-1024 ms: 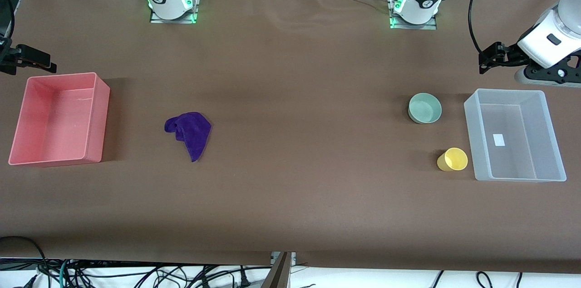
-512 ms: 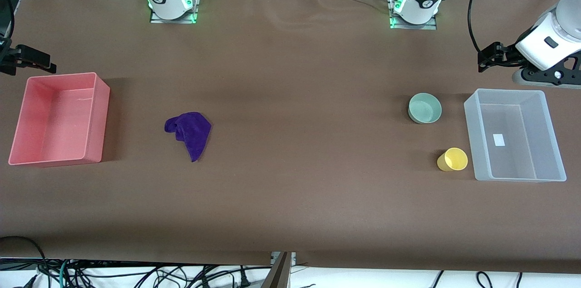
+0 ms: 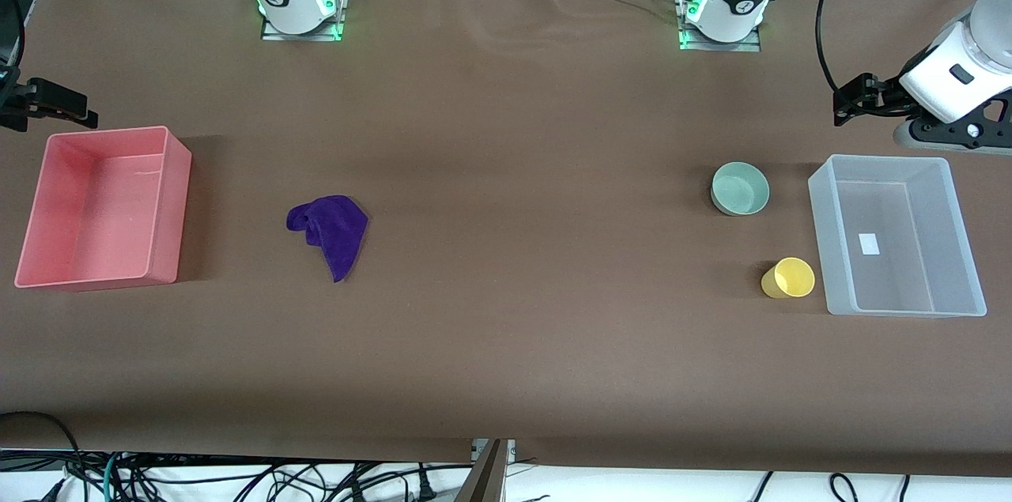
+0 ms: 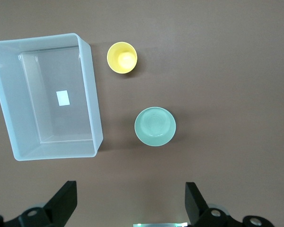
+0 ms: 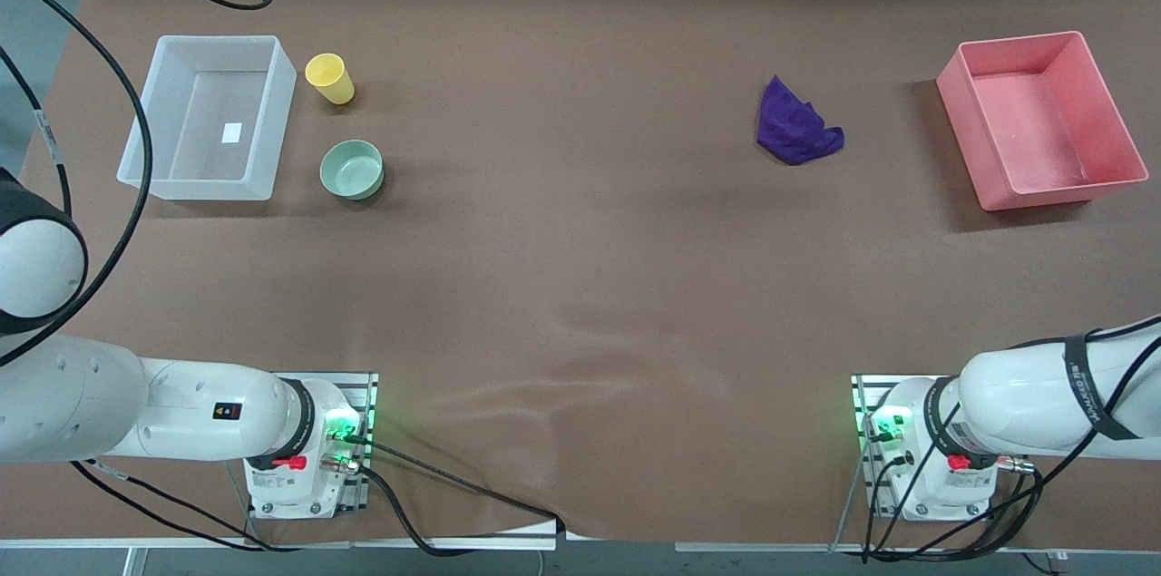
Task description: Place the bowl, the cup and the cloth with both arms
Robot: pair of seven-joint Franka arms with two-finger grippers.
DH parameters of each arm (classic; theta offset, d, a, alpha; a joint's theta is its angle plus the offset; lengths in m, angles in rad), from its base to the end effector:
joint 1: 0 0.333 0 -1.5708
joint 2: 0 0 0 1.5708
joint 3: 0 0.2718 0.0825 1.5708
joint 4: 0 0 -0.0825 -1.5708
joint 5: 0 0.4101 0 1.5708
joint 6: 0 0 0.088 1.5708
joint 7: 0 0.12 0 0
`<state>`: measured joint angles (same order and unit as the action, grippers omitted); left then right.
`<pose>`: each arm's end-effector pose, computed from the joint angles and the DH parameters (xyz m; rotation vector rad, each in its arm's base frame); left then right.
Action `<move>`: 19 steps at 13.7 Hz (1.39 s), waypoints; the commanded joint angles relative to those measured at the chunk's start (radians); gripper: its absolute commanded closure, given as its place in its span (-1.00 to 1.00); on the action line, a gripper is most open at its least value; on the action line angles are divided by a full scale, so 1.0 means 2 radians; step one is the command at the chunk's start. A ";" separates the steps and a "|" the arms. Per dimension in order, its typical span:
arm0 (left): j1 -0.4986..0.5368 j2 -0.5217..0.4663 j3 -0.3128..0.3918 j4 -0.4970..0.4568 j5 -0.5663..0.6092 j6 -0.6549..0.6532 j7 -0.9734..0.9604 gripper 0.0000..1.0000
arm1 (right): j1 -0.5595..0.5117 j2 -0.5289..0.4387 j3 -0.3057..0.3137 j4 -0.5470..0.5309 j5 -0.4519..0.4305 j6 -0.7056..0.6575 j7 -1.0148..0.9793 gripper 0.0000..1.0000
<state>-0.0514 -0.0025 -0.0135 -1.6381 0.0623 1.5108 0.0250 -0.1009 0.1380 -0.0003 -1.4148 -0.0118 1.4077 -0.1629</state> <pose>0.5681 -0.0291 0.5310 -3.0678 0.1382 0.1899 0.5942 -0.0619 0.5493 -3.1245 -0.0947 0.2276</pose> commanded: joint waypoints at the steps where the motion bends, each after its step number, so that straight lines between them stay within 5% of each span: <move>1: 0.006 0.007 0.001 0.015 -0.009 -0.012 0.004 -1.00 | 0.000 0.003 0.001 0.005 0.003 0.015 -0.003 -1.00; 10: 0.028 0.033 0.001 -0.003 -0.010 0.011 0.021 -1.00 | 0.014 0.033 0.001 -0.020 -0.018 0.055 -0.002 -1.00; 14: 0.043 0.048 0.000 -0.116 -0.013 0.175 0.095 -1.00 | 0.019 0.039 0.002 -0.074 -0.034 0.139 0.005 -1.00; 19: 0.039 0.046 -0.011 -0.270 -0.011 0.297 0.156 -1.00 | 0.030 0.067 0.074 -0.188 -0.006 0.344 0.148 -1.00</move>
<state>0.0275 0.1330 -0.0220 -2.0556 0.0622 2.0163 0.2672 -0.0516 0.2699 0.0998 -1.7234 -0.0343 2.0087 -0.0021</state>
